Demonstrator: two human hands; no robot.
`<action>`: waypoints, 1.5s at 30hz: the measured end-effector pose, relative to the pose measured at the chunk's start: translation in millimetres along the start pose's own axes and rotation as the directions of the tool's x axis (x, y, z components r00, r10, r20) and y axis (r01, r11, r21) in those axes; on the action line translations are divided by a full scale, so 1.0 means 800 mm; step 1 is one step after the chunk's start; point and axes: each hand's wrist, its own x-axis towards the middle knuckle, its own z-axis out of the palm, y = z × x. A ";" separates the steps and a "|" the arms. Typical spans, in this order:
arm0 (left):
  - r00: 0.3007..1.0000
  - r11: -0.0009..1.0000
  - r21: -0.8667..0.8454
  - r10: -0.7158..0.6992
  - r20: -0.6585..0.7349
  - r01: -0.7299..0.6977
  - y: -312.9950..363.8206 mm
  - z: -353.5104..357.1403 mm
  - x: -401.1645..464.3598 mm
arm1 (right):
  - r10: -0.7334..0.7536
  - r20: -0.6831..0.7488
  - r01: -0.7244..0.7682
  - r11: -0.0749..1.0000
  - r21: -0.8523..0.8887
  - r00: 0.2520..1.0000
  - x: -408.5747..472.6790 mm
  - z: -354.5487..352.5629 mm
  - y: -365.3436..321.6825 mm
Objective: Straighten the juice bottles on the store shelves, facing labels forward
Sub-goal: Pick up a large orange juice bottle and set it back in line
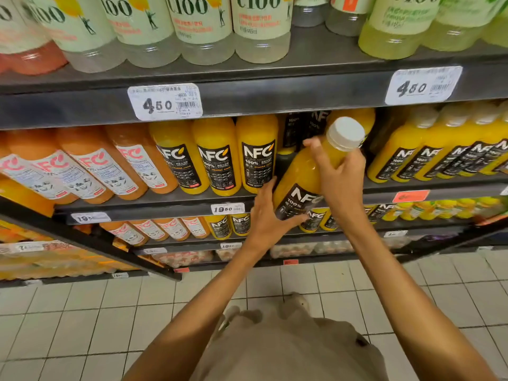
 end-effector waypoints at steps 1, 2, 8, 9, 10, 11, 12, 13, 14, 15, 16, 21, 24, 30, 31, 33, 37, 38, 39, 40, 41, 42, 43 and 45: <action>0.998 1.000 0.010 -0.014 0.068 0.013 -0.001 -0.009 -0.006 | 0.022 0.002 -0.022 0.999 0.035 1.000 -0.006 -0.004 -0.004; 0.993 1.000 0.018 -0.018 0.119 0.016 -0.001 -0.018 -0.013 | 0.045 0.011 -0.046 0.996 0.075 0.999 -0.009 -0.007 -0.009; 0.973 0.963 -0.260 -0.011 0.230 0.073 0.019 -0.065 -0.061 | 0.174 0.265 -0.233 0.950 0.209 0.948 0.006 -0.019 -0.021; 0.958 0.946 -0.302 -0.032 0.286 0.122 0.019 -0.074 -0.067 | 0.190 0.337 -0.275 0.934 0.228 0.922 0.010 -0.020 -0.017; 0.933 0.920 -0.346 -0.056 0.356 0.187 0.019 -0.083 -0.073 | 0.205 0.402 -0.331 0.903 0.274 0.892 0.010 -0.019 -0.012; 0.894 0.876 -0.400 -0.075 0.442 0.271 0.016 -0.091 -0.078 | 0.219 0.459 -0.400 0.849 0.345 0.861 0.008 -0.015 -0.006; 0.842 0.815 -0.447 -0.089 0.531 0.368 0.012 -0.095 -0.084 | 0.232 0.514 -0.484 0.760 0.434 0.826 0.004 -0.009 0.000; 0.795 0.747 -0.485 -0.093 0.600 0.454 0.007 -0.096 -0.089 | 0.246 0.559 -0.563 0.648 0.513 0.792 -0.002 -0.001 0.006; 0.768 0.667 -0.525 -0.111 0.631 0.528 0.005 -0.094 -0.096 | 0.270 0.586 -0.620 0.562 0.548 0.764 -0.007 0.007 0.009; 0.757 0.582 -0.565 -0.141 0.638 0.585 0.002 -0.092 -0.102 | 0.315 0.590 -0.653 0.535 0.536 0.743 -0.010 0.012 0.008; 0.750 0.499 -0.602 -0.166 0.640 0.624 0.001 -0.089 -0.106 | 0.372 0.570 -0.667 0.561 0.491 0.733 -0.009 0.015 0.005; 0.848 0.545 -0.662 -0.210 0.486 0.515 0.002 -0.077 -0.109 | 0.476 0.404 -0.595 0.763 0.251 0.781 0.005 0.015 -0.014; 0.860 0.527 -0.683 -0.243 0.448 0.505 0.004 -0.066 -0.109 | 0.502 0.446 -0.633 0.743 0.214 0.741 0.011 0.007 -0.015; 0.605 0.107 -0.603 0.022 0.796 0.790 0.025 -0.049 -0.121 | 0.420 0.618 -0.728 0.553 0.406 0.664 -0.006 -0.013 0.012; 0.590 0.113 -0.589 0.023 0.807 0.800 0.028 -0.044 -0.123 | 0.391 0.638 -0.737 0.488 0.468 0.663 -0.009 -0.011 0.013; 0.632 0.166 -0.618 -0.048 0.774 0.769 0.028 -0.035 -0.125 | 0.375 0.632 -0.726 0.481 0.492 0.678 -0.005 -0.011 0.008; 0.878 0.564 -0.686 -0.170 0.448 0.459 0.031 -0.039 -0.112 | 0.478 0.499 -0.657 0.699 0.281 0.723 0.008 -0.013 -0.008; 0.899 0.660 -0.633 -0.157 0.409 0.404 0.038 -0.036 -0.109 | 0.493 0.453 -0.631 0.742 0.227 0.743 0.010 -0.012 -0.010; 0.906 0.709 -0.594 -0.155 0.393 0.379 0.043 -0.033 -0.109 | 0.502 0.425 -0.613 0.770 0.176 0.753 0.012 -0.012 -0.012; 0.907 0.704 -0.596 -0.171 0.384 0.385 0.046 -0.028 -0.109 | 0.511 0.425 -0.609 0.782 0.132 0.748 0.014 -0.012 -0.014; 0.899 0.650 -0.636 -0.188 0.395 0.416 0.046 -0.026 -0.107 | 0.513 0.443 -0.611 0.785 0.104 0.735 0.016 -0.014 -0.015; 0.880 0.557 -0.691 -0.191 0.434 0.461 0.044 -0.025 -0.106 | 0.504 0.471 -0.610 0.786 0.097 0.724 0.017 -0.019 -0.015; 0.854 0.440 -0.738 -0.170 0.492 0.512 0.044 -0.025 -0.104 | 0.480 0.502 -0.608 0.785 0.119 0.719 0.017 -0.023 -0.012; 0.739 0.209 -0.718 -0.036 0.673 0.664 0.048 -0.029 -0.103 | 0.414 0.577 -0.634 0.731 0.250 0.704 0.012 -0.028 -0.004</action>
